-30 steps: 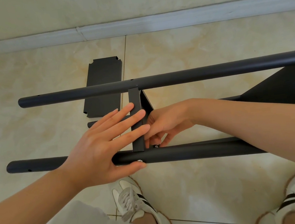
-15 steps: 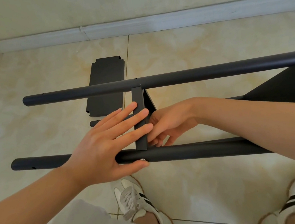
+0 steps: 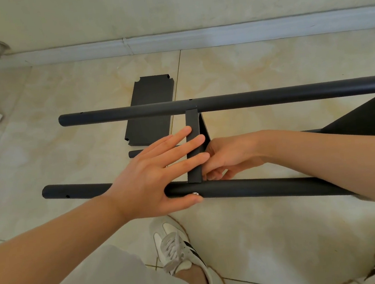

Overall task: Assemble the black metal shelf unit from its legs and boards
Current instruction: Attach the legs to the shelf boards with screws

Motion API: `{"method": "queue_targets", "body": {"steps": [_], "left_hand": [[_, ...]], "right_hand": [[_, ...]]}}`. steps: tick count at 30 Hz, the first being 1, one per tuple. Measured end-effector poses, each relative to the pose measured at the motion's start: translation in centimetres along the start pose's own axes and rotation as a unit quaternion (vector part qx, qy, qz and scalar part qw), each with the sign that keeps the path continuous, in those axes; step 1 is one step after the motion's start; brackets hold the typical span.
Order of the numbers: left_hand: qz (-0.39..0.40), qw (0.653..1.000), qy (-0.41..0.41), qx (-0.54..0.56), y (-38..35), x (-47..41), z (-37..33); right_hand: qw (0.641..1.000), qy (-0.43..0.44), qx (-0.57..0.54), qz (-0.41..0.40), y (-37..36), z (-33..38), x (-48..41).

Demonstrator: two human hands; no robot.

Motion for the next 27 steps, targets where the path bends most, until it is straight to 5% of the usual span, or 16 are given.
{"method": "queue_targets", "body": {"steps": [15, 23, 27], "left_hand": [[0.041, 0.997, 0.038, -0.062, 0.1, 0.3, -0.9], [0.033, 0.976, 0.216, 0.017, -0.6, 1.9, -2.7], [0.004, 0.943, 0.324, 0.074, -1.2, 2.7, -3.2]], "right_hand": [[0.996, -0.03, 0.029, -0.084, 0.9, 0.5, 3.5], [0.953, 0.071, 0.166, -0.243, 5.6, 5.5, 11.5], [0.894, 0.157, 0.254, -0.335, 6.6, 8.0, 14.2]]}}
Point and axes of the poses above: each hand's wrist, its own x-axis away from the middle knuckle, its own y-axis out of the back of the hand, z = x × y, the point moved 9 cm from there along -x, towards the middle knuckle, and after that the axes turned 10 degrees about -x, right-handed, at the moved point
